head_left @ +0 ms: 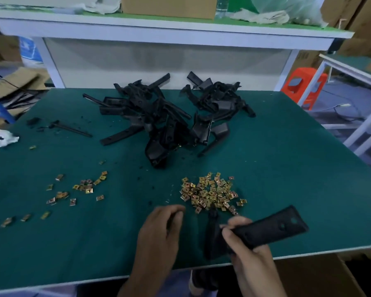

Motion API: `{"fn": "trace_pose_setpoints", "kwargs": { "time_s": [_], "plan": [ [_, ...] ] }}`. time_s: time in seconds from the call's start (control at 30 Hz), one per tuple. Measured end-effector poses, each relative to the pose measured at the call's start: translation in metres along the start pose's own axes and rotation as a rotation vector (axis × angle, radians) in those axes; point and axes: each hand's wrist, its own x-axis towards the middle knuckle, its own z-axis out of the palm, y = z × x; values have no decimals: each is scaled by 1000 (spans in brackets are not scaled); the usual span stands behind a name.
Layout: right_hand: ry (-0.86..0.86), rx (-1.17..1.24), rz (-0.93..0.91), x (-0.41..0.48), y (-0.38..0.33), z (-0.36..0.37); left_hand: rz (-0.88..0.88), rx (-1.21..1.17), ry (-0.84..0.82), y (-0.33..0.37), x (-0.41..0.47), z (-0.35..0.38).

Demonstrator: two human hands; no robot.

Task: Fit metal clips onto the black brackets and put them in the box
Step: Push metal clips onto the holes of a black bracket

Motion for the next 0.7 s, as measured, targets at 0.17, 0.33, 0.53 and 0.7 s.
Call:
{"fn": "trace_pose_setpoints", "kwargs": {
  "time_s": [0.17,0.33,0.53,0.7],
  "plan": [
    [-39,234,13,29,-1,19,157,399,-28,-22,20,-5],
    [-123,346,130,51,7,27,162,255,10,-24,19,-5],
    [-239,318,143,54,12,19,-20,-226,-3,-5,19,-13],
    [-267,283,141,50,12,14,24,-397,-39,9,16,-14]
  ]
}}
